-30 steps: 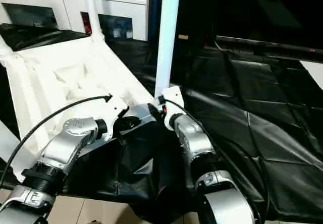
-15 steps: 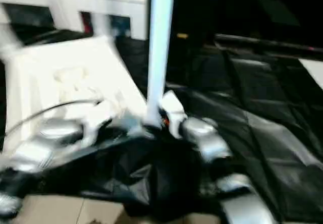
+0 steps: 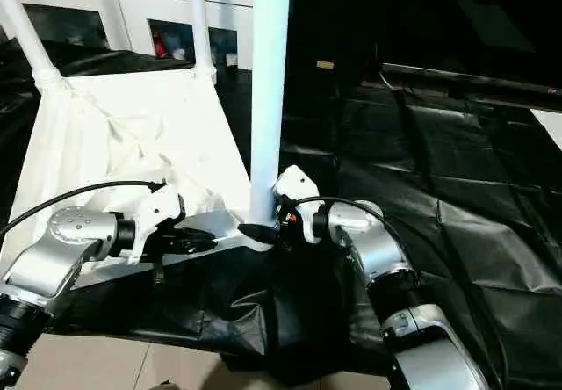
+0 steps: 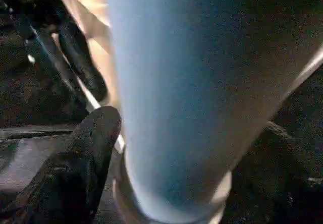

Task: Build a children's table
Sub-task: Rotate leg to tighten

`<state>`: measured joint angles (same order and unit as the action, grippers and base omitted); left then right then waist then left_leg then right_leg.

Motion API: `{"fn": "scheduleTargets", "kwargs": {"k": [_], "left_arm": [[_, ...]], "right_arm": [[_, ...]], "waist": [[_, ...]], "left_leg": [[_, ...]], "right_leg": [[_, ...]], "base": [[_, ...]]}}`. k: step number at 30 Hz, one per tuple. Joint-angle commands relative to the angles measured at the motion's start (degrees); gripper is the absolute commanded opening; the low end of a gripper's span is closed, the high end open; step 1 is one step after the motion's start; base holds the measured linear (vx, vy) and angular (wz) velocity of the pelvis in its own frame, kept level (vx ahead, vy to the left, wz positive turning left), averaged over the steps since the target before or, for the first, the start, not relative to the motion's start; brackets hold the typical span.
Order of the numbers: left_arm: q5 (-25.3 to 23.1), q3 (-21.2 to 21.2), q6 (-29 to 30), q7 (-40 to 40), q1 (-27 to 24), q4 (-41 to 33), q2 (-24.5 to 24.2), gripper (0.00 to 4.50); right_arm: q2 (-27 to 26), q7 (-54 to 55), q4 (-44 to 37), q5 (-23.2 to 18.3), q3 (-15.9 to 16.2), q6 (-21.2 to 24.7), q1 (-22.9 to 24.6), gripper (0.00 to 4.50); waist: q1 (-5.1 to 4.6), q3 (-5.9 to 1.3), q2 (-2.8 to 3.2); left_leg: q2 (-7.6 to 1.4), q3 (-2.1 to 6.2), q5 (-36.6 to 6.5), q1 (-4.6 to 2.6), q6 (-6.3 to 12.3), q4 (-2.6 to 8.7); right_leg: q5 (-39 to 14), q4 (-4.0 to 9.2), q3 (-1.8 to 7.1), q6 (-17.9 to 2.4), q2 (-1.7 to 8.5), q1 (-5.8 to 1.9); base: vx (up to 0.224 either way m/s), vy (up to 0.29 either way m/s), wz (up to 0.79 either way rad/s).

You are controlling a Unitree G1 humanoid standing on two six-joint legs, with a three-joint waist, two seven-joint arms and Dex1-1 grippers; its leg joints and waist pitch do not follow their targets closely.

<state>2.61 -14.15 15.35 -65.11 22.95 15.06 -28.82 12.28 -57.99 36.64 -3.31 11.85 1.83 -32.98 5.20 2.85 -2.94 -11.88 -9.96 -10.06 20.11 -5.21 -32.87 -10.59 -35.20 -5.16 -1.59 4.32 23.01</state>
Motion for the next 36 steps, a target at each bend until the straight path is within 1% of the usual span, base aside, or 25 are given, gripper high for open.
{"fn": "scheduleTargets", "kwargs": {"k": [1, 2, 6, 10, 12, 16, 18, 19, 20, 21, 23, 25, 29, 32, 33, 36], "left_arm": [[-0.98, -1.57, 0.06, -0.21, -0.46, 0.25, -0.55, 0.72], [-1.38, -1.87, 0.65, -0.18, -0.49, 0.25, -0.91, 0.89], [-2.17, -2.07, 1.8, 0.31, -0.26, 0.99, -1.75, 0.89], [-2.1, -1.7, 2.04, 0.09, 0.04, 1.39, -2.11, 0.89], [-1.0, -0.63, 2.19, 0.6, 0.04, 1.33, -1.79, 0.62], [1.4, 0.54, 2.97, 0.17, -0.21, 0.69, -1.22, 0.44], [2.86, 1.13, 3.08, -0.49, -0.47, 0.3, -0.82, 0.23], [3.9, 1.73, 2.85, -0.73, -0.64, 0.35, -0.3, 0.23], [3.9, 1.73, 2.85, -0.73, -0.64, 0.35, -0.3, 0.08], [5.38, 2.65, 2.68, -1.1, -0.99, 0.58, 0.42, 0.03], [5.16, 2.38, 2.58, -1.29, -1.18, 0.62, 0.22, 0.03], [4.01, 1.24, 2.42, -1.07, -1.55, 0.86, -0.39, 0.03], [2.05, -0.67, 1.83, -0.59, -1.85, 1.06, -1.08, 0.03], [0.09, -2.05, 0.86, -0.83, -2.3, 0.75, -1.38, 0.03], [-0.26, -2.21, 0.65, -0.57, -2.37, 0.67, -1.27, 0.03], [0.08, -1.89, 1.46, 0.04, -2.07, 0.75, -0.71, 0.03]], "right_arm": [[0.23, -0.38, -1.37, -0.04, 0.77, 0.11, 0.45, 3.86], [0.2, -0.36, -1.45, -0.1, 0.81, 0.18, 0.44, 3.86], [0.23, -0.54, -1.54, -0.1, 0.87, 0.22, 0.35, 3.86], [0.14, -0.57, -1.35, 0.03, 0.87, 0.09, 0.45, 3.86], [-0.04, -0.41, -1.39, 0.14, 0.89, -0.05, 0.78, 3.86], [-0.15, -0.26, -1.27, 0.09, 1.01, -0.18, 0.91, 3.86], [-0.2, -0.21, -1.17, 0.05, 1.01, -0.19, 0.87, 3.86], [-0.26, -0.2, -1.04, 0.02, 1.02, -0.16, 0.82, 3.86], [-0.26, -0.2, -1.04, 0.02, 1.02, -0.16, 0.82, 3.86], [-0.37, -0.13, -0.74, 0.13, 1.12, -0.28, 0.77, 3.86], [-0.38, -0.11, -0.63, 0.24, 1.21, -0.34, 0.77, 3.86], [-0.26, -0.27, -0.81, 0.21, 1.23, -0.12, 0.86, 3.86], [-0.19, -0.21, -0.88, 0.3, 1.26, -0.13, 0.87, 3.86], [-0.32, -0.14, -0.89, 0.38, 1.34, -0.23, 0.91, 3.86], [-0.37, -0.14, -0.77, 0.36, 1.36, -0.28, 0.82, 3.86], [-0.48, -0.03, -0.29, 0.36, 1.39, -0.51, 0.55, 3.86]], "waist": [[0.14, -3.5, 0.7], [0.11, -3.49, 0.68], [0.06, -3.42, 0.81], [0.02, -3.4, 0.72], [0.02, -3.4, 0.73], [0.1, -3.46, 0.79], [0.12, -3.51, 0.83], [0.1, -3.54, 0.82], [0.1, -3.56, 0.81], [0.1, -3.6, 0.77], [0.08, -3.57, 0.83], [0.06, -3.55, 0.86], [0.07, -3.47, 0.93], [0.06, -3.52, 0.96], [0.08, -3.53, 1.1], [0.13, -3.54, 1.17]], "left_leg": [[-1.58, 0.25, -11.38, -0.23, 1.23, 3.63], [-1.6, 0.26, -11.42, -0.25, 1.19, 3.65], [-1.57, 0.35, -12.26, -0.28, 0.78, 3.73], [-1.55, 0.35, -12.28, -0.24, 0.71, 3.73], [-1.54, 0.34, -12.29, -0.26, 0.72, 3.71], [-1.51, 0.32, -12.01, -0.25, 0.67, 3.66], [-1.53, 0.32, -11.8, -0.27, 0.73, 3.65], [-1.53, 0.28, -11.6, -0.27, 0.8, 3.62], [-1.5, 0.27, -11.34, -0.22, 0.88, 3.59], [-1.49, 0.26, -10.87, -0.21, 1.02, 3.56], [-1.51, 0.28, -10.81, -0.21, 1.08, 3.59], [-1.5, 0.26, -11.05, -0.24, 1.12, 3.57], [-1.51, 0.29, -12.02, -0.29, 0.91, 3.64], [-1.56, 0.35, -11.88, -0.25, 0.76, 3.68], [-1.58, 0.39, -11.85, -0.29, 0.72, 3.69], [-1.55, 0.38, -12.03, -0.31, 0.6, 3.67]], "right_leg": [[-10.18, 3.81, 3.35, -11.13, 3.98, -3.17], [-10.25, 3.81, 3.35, -11.08, 3.94, -3.14], [-11.78, 3.93, 3.34, -10.64, 3.95, -3.11], [-12.15, 3.99, 3.35, -10.53, 3.97, -3.11], [-12.14, 3.99, 3.35, -10.59, 3.95, -3.09], [-11.17, 3.87, 3.33, -11.0, 3.92, -3.12], [-10.33, 3.77, 3.32, -11.28, 3.87, -3.11], [-9.7, 3.7, 3.33, -11.49, 3.87, -3.12], [-9.24, 3.68, 3.33, -11.59, 3.86, -3.18], [-8.42, 3.6, 3.34, -11.73, 3.86, -3.24], [-8.45, 3.6, 3.31, -11.71, 3.87, -3.26], [-8.75, 3.64, 3.34, -11.67, 3.87, -3.24], [-10.62, 3.85, 3.36, -11.15, 3.91, -3.2], [-9.99, 3.79, 3.35, -11.08, 3.87, -3.24], [-9.72, 3.76, 3.34, -11.13, 3.88, -3.23], [-9.22, 3.69, 3.31, -11.49, 3.87, -3.23]], "base": [[0.0, 0.0, 0.0], [0.0, 0.0, 0.0], [0.0, 0.0, 0.0], [0.0, 0.0, 0.0], [0.0, 0.0, 0.0], [0.0, 0.0, 0.0], [0.0, 0.0, 0.0], [0.0, 0.0, 0.0], [0.0, 0.0, 0.0], [0.0, 0.0, 0.0], [0.0, 0.0, 0.0], [0.0, 0.0, 0.0], [0.0, 0.0, 0.0], [0.0, 0.0, 0.0], [0.0, 0.0, 0.0], [0.0, 0.0, 0.0]]}}
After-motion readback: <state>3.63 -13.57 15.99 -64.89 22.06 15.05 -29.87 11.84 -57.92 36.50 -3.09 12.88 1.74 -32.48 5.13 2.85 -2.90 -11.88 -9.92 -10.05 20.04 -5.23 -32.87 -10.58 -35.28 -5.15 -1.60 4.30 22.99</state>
